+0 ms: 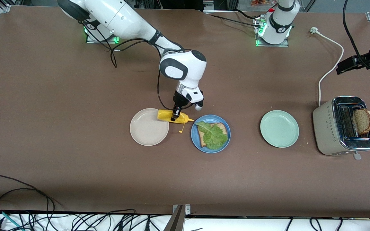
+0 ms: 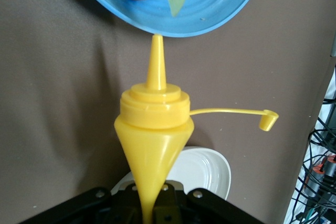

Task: Make sandwich in blue plate with both arms
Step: 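Tilt the yellow bottle nozzle down over the lettuce on the bread, then carry the yellow bottle back and set it on the table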

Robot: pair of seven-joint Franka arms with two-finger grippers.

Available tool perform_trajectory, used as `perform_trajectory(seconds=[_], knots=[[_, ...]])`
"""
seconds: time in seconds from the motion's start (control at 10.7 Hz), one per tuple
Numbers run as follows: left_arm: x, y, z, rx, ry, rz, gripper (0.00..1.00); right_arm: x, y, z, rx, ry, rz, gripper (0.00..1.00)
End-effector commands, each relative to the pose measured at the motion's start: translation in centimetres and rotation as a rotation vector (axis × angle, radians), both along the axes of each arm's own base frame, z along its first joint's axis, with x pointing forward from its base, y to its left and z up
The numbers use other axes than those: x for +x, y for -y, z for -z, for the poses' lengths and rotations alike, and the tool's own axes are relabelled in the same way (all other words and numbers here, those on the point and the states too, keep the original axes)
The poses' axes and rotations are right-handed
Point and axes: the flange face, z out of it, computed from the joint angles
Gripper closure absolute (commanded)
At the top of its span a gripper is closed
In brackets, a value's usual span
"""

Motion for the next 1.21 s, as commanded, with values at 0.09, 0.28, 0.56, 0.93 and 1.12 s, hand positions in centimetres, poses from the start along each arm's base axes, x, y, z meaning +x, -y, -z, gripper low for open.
perform_trajectory(seconds=[0.09,0.28,0.56,0.93,1.12], knots=[[0.1,-0.1,-0.6,0.012,0.001,-0.003,0.0,-0.1,-0.4,-0.6,-0.007,0.014,0.001,1.0],[0.1,-0.1,-0.6,0.012,0.001,-0.003,0.0,0.6,-0.1,-3.7,0.067,0.021,0.092,1.0],[0.1,-0.1,-0.6,0.014,0.002,-0.008,0.0,1.8,3.1,-13.1,0.112,-0.075,0.278,1.0],[0.1,-0.8,-0.5,0.028,-0.002,-0.017,0.0,6.3,11.7,-23.7,0.26,-0.266,0.359,1.0],[0.4,-3.4,0.0,-0.004,-0.001,-0.06,0.0,8.1,17.5,-27.8,0.35,-0.341,0.422,1.0]])
